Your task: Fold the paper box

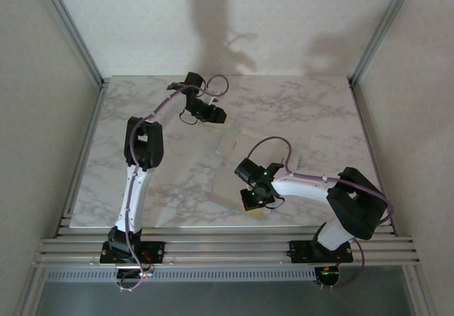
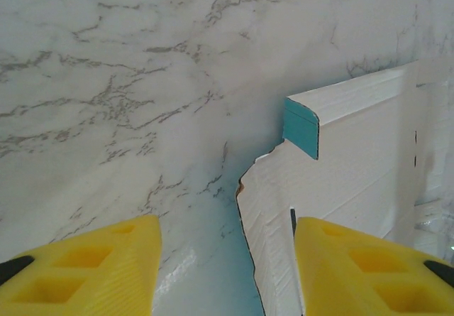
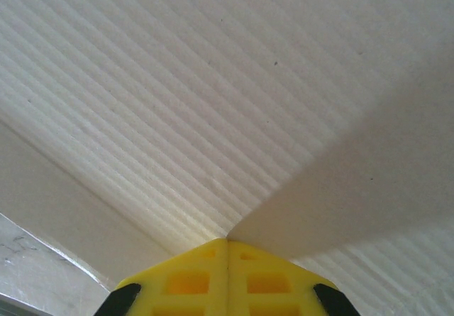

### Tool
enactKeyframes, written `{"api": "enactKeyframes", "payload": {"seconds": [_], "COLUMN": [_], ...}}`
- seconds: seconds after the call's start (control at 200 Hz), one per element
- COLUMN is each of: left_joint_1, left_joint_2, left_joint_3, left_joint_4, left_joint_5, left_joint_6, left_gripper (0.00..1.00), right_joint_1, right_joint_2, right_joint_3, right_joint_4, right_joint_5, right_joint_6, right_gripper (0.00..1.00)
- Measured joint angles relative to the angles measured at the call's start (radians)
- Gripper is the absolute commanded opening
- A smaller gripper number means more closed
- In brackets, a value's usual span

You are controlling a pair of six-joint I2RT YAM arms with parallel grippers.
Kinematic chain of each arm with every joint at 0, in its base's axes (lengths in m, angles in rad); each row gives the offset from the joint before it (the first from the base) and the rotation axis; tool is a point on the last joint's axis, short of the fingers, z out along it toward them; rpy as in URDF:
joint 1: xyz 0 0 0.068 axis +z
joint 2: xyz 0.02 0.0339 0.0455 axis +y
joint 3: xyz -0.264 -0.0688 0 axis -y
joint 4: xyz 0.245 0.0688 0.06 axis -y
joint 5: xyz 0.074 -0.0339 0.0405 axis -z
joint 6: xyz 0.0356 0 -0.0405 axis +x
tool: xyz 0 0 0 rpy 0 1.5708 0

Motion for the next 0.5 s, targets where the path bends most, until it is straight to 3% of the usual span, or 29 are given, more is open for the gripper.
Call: {"api": "enactKeyframes", "payload": {"seconds": [0.325,0.501], "left_joint_1": [-0.015,-0.032], "left_joint_2": [0.075,0.078], "left_joint_3": [0.032,0.034], "left_joint_4": [-0.047,-0.046], "left_joint_5": [0.038,0.084], "left_joint_6": [0.001,0.003], "left_gripper": [0.52,0.45], "right_joint_1": [0.000,0.000], "right_joint_2": [0.004,0.006], "right_joint_3": [0.004,0.005], "right_joint_4": [-0.010,-0.013], "right_joint_5": [0.000,0.000], "right_joint_6": [-0.010,-0.011], "right_gripper": [0.00,0.00]}}
